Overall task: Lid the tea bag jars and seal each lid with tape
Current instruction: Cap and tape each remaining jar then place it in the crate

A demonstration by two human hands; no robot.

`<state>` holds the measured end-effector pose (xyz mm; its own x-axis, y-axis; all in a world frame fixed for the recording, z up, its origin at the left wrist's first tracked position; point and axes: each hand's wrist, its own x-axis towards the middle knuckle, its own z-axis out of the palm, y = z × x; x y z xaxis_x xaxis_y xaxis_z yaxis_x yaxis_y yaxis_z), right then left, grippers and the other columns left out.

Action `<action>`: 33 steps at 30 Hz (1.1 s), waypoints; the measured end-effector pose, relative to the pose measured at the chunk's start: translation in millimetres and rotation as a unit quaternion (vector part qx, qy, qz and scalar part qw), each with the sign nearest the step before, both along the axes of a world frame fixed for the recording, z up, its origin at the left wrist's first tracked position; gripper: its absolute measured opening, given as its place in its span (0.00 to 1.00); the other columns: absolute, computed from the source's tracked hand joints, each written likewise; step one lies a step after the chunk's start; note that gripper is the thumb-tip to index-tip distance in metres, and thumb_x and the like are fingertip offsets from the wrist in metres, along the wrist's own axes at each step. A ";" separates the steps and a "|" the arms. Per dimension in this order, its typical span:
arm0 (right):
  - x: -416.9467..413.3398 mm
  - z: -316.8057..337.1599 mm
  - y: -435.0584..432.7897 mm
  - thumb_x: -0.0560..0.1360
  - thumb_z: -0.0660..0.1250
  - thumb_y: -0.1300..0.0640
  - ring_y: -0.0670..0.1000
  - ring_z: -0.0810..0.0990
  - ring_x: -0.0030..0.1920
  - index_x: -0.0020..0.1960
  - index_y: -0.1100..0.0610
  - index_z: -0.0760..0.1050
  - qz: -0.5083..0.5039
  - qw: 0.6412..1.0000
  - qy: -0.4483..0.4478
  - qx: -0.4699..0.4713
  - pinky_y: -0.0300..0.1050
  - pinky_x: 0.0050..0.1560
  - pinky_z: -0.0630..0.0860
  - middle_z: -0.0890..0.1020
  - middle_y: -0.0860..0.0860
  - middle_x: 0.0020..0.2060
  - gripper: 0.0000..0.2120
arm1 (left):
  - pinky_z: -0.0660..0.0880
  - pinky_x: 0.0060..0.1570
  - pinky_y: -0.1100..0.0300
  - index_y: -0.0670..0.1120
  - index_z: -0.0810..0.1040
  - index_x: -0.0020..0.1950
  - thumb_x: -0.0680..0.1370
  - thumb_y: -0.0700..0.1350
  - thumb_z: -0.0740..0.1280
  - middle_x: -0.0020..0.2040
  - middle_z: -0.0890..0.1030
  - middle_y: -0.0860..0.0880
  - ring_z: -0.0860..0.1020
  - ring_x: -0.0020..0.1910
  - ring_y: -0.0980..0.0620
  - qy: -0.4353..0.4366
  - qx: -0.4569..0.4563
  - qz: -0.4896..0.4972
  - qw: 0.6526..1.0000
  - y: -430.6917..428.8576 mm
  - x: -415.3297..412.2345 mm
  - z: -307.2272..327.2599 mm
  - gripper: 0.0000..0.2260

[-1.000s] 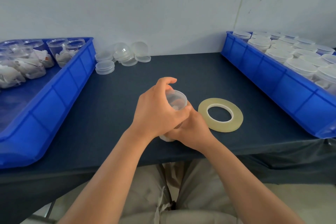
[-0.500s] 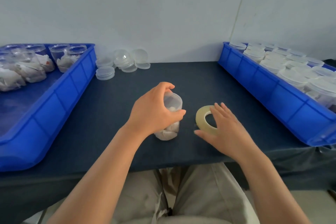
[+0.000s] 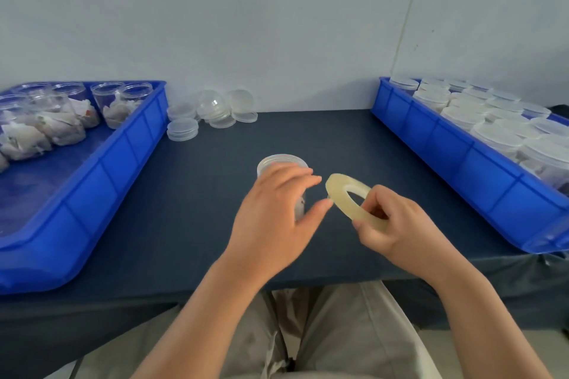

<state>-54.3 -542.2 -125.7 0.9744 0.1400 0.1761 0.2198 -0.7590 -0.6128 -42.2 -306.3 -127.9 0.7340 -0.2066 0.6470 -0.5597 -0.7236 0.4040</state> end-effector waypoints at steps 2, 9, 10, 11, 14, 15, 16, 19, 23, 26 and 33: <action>-5.8 5.8 9.8 0.70 0.68 0.40 0.44 0.74 0.35 0.43 0.48 0.72 0.018 0.999 -0.031 0.041 0.39 0.31 0.69 0.79 0.41 0.39 0.12 | 0.69 0.69 0.67 0.53 0.82 0.69 0.80 0.65 0.66 0.66 0.81 0.61 0.74 0.69 0.63 0.057 -0.046 -0.002 0.997 -8.7 -15.6 -3.7 0.23; -9.5 2.0 22.9 0.73 0.72 0.46 0.43 0.75 0.35 0.44 0.49 0.72 0.032 0.996 -0.052 0.060 0.35 0.37 0.72 0.80 0.39 0.39 0.11 | 0.78 0.54 0.66 0.60 0.85 0.55 0.79 0.59 0.72 0.57 0.83 0.69 0.81 0.61 0.61 0.066 -0.207 0.014 0.976 -8.6 -27.0 2.3 0.07; -9.4 0.4 25.2 0.73 0.72 0.45 0.43 0.75 0.35 0.44 0.49 0.72 0.030 0.996 -0.054 0.064 0.35 0.37 0.72 0.80 0.40 0.39 0.11 | 0.78 0.52 0.67 0.60 0.85 0.53 0.79 0.58 0.73 0.55 0.83 0.69 0.81 0.59 0.62 0.069 -0.214 0.018 0.974 -8.7 -27.1 3.5 0.05; -9.6 -0.9 27.7 0.71 0.70 0.42 0.44 0.75 0.36 0.44 0.48 0.71 0.027 0.996 -0.056 0.069 0.35 0.37 0.73 0.80 0.40 0.40 0.12 | 0.77 0.50 0.69 0.60 0.85 0.52 0.79 0.59 0.73 0.54 0.84 0.69 0.82 0.58 0.62 0.079 -0.224 0.019 0.971 -8.9 -26.9 4.7 0.06; -10.2 -3.6 34.0 0.68 0.64 0.36 0.45 0.75 0.36 0.44 0.47 0.70 0.022 0.994 -0.075 0.079 0.37 0.38 0.73 0.80 0.42 0.42 0.16 | 0.75 0.49 0.72 0.60 0.85 0.51 0.77 0.62 0.71 0.51 0.84 0.67 0.82 0.55 0.62 0.101 -0.253 0.012 0.962 -9.4 -25.9 7.1 0.09; -10.1 -4.9 34.9 0.68 0.64 0.36 0.45 0.75 0.36 0.44 0.46 0.69 0.024 0.994 -0.078 0.079 0.37 0.38 0.73 0.79 0.42 0.42 0.15 | 0.74 0.50 0.72 0.59 0.85 0.49 0.78 0.61 0.71 0.51 0.84 0.67 0.82 0.55 0.61 0.088 -0.245 0.015 0.965 -9.1 -25.3 6.7 0.08; -10.1 -6.1 35.5 0.69 0.63 0.35 0.45 0.75 0.36 0.45 0.45 0.69 0.028 0.994 -0.076 0.080 0.36 0.38 0.72 0.79 0.42 0.42 0.14 | 0.74 0.51 0.72 0.58 0.84 0.49 0.80 0.58 0.70 0.52 0.84 0.67 0.82 0.56 0.60 0.067 -0.223 0.024 0.972 -8.5 -25.0 5.8 0.07; -8.8 -9.3 36.8 0.78 0.61 0.32 0.45 0.73 0.34 0.54 0.39 0.68 0.056 0.993 -0.047 0.096 0.39 0.36 0.72 0.77 0.45 0.38 0.13 | 0.75 0.48 0.69 0.54 0.83 0.52 0.84 0.56 0.65 0.53 0.85 0.63 0.81 0.53 0.58 0.021 -0.135 0.045 0.990 -7.6 -27.0 4.2 0.09; -10.7 -7.1 39.4 0.83 0.54 0.33 0.53 0.75 0.34 0.76 0.30 0.59 0.140 0.984 0.043 0.099 0.53 0.41 0.77 0.75 0.55 0.36 0.21 | 0.70 0.39 0.70 0.54 0.78 0.53 0.85 0.56 0.60 0.44 0.84 0.59 0.79 0.43 0.55 0.003 -0.042 0.033 0.999 -8.2 -31.0 4.3 0.09; -13.4 -0.5 40.1 0.85 0.56 0.37 0.57 0.78 0.38 0.73 0.32 0.65 0.185 0.969 0.062 0.153 0.47 0.40 0.79 0.77 0.56 0.39 0.17 | 0.72 0.37 0.66 0.57 0.77 0.52 0.85 0.55 0.62 0.43 0.83 0.59 0.78 0.41 0.56 -0.020 -0.036 0.020 0.999 -3.5 -29.8 5.6 0.06; -3.4 -0.3 25.9 0.79 0.56 0.27 0.43 0.71 0.34 0.68 0.31 0.71 0.151 0.982 0.052 0.098 0.37 0.37 0.73 0.76 0.54 0.39 0.21 | 0.78 0.44 0.58 0.56 0.83 0.47 0.83 0.56 0.67 0.46 0.83 0.62 0.81 0.46 0.57 -0.055 -0.089 0.001 0.995 9.0 -20.0 5.7 0.09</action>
<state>-57.7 -516.3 -126.0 0.9074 0.3996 0.1301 0.3459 -0.5344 -0.7712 -62.2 -297.3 -122.2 0.6567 -0.0798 0.7499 -0.6058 -0.6480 0.4615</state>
